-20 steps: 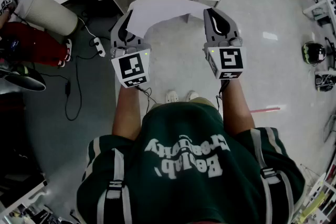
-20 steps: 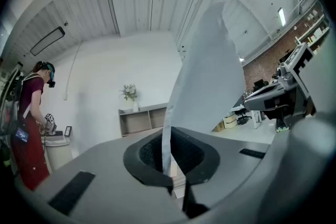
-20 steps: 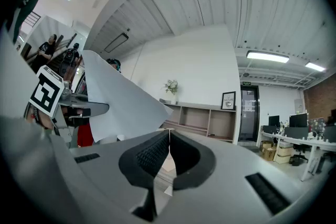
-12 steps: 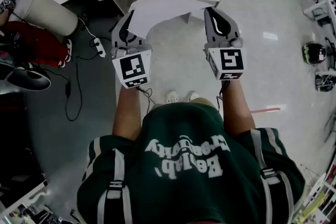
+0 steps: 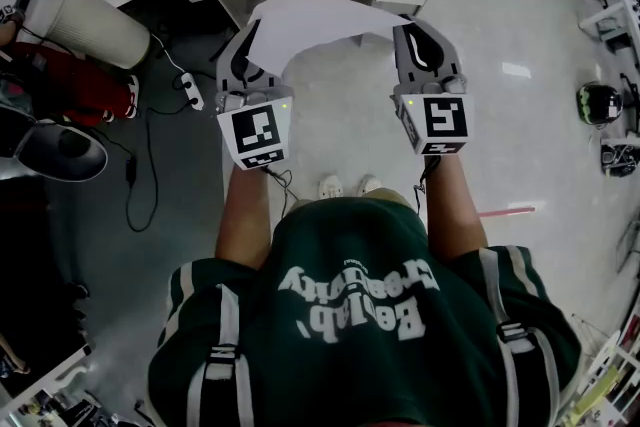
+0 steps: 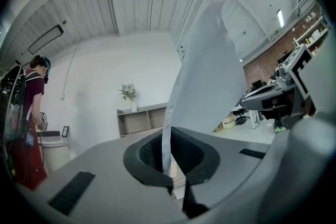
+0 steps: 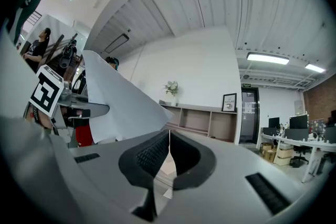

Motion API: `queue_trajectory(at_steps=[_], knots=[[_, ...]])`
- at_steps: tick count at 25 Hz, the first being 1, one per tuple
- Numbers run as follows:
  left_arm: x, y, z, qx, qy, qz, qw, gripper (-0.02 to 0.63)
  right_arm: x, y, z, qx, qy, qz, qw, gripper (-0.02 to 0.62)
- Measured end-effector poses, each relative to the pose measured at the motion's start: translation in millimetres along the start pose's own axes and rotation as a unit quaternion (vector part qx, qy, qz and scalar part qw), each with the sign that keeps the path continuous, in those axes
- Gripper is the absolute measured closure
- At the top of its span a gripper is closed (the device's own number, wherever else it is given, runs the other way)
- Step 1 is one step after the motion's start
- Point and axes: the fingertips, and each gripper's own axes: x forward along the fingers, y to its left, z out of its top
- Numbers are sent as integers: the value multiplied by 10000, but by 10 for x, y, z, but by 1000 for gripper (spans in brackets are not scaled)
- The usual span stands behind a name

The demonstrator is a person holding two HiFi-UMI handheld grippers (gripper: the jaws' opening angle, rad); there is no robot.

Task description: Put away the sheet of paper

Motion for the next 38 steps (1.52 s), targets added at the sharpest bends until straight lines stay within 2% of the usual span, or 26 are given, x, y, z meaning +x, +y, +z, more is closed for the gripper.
queue_trajectory(at_steps=[14,19,22,30,38], knots=[[-98,274,-31,-77,-111,-172,9998,588,64,302,97,-106,-147,-116,9998,558],[-73,340,-14,-116,-107,-195,9997,588,81,306,88,-77,4,-162,9998,558],[1,388,-52,-93,-95,-187,9997,588,178,292,115,-91,-143,-138,9998,558],[513,528,-266,-11,43,-74,10000,588,663,98,-125,81,-107,-3,9999,558],[1567,599,-507,33,164,10,9999,588,1663,-469,-317,123,-194,66,9997,558]])
